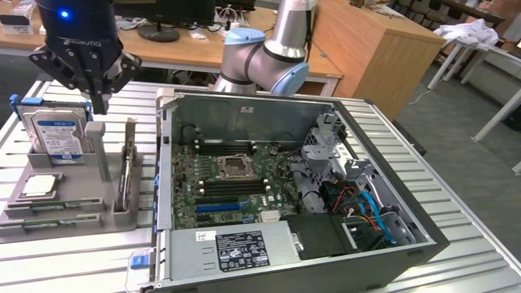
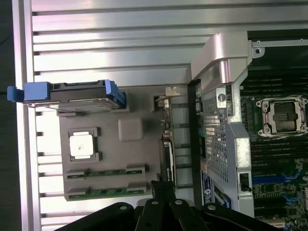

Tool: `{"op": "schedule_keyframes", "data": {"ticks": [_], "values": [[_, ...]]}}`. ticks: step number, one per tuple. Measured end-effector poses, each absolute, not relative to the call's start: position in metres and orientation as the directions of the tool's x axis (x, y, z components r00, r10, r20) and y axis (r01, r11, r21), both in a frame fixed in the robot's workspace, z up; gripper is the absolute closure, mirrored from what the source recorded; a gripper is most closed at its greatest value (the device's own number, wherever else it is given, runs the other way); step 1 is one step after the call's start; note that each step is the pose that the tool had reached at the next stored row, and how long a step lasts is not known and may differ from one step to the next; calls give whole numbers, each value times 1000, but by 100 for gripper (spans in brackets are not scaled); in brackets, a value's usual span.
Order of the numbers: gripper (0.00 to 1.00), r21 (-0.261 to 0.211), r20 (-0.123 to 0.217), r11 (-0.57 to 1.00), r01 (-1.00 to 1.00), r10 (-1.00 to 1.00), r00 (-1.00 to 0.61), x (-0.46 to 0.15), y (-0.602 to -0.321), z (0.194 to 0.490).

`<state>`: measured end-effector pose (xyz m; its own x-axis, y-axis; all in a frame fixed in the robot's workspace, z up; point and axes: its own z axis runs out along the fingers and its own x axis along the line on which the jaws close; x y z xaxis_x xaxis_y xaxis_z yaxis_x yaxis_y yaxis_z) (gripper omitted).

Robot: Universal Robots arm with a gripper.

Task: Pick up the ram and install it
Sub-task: 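Reach for the ram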

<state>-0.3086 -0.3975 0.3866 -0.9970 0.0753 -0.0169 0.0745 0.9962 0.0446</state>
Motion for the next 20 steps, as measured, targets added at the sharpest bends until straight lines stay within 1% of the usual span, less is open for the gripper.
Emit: {"op": "schedule_keyframes", "data": {"ticks": [20], "values": [[90,44,-11,996,75,75,-997,-360,-397,383]]}}
